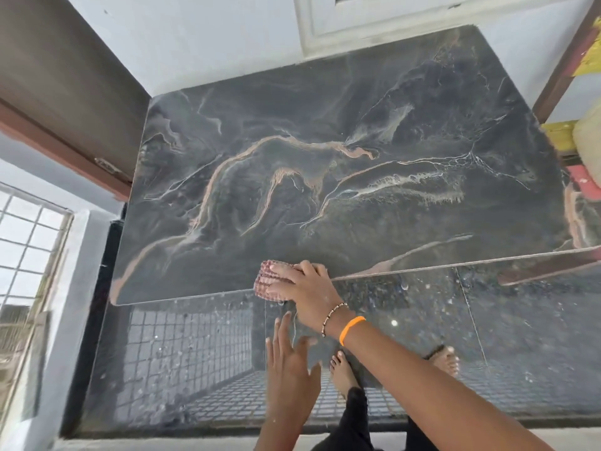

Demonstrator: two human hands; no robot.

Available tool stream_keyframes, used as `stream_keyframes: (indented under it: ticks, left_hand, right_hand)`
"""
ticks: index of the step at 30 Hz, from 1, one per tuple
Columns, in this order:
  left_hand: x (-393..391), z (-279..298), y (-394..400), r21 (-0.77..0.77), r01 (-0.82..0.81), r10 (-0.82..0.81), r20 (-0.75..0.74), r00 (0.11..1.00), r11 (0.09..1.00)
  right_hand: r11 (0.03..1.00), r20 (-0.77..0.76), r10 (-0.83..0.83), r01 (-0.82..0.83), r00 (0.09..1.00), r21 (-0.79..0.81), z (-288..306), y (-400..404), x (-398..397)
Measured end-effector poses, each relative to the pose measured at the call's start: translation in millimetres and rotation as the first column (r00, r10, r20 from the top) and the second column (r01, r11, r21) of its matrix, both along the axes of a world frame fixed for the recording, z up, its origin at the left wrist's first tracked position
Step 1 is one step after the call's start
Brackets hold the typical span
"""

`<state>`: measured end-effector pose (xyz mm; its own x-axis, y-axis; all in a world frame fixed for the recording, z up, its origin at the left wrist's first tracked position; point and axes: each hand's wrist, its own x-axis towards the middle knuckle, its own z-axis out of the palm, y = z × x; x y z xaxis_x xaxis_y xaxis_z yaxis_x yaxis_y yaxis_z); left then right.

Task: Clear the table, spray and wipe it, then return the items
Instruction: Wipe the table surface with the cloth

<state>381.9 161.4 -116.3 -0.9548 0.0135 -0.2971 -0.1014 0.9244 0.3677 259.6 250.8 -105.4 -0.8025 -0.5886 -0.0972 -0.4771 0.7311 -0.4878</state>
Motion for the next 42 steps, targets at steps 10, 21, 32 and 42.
stream_keyframes:
  ticks: [10,21,32,42]
  left_hand:
    - [-9,11,63,0.044,0.291,-0.288,-0.061,0.956,0.956]
    - [-58,18,184,0.042,0.533,-0.527,-0.102,0.844,0.845]
    - [-84,37,341,0.298,0.505,-0.551,0.091,0.83,0.81]
    - [-129,73,455,0.689,-0.088,-0.414,0.527,0.742,0.719]
  right_hand:
    - [0.999,0.169,0.025,-0.028,0.985,0.018,18,138,-33]
    - [0.907,0.13,-0.419,0.419,0.898,0.031,16,376,-9]
    - [0.279,0.215,-0.941,0.959,0.261,0.057,6,533,35]
    - [-0.335,0.816,-0.506,0.808,0.28,-0.484,28,520,51]
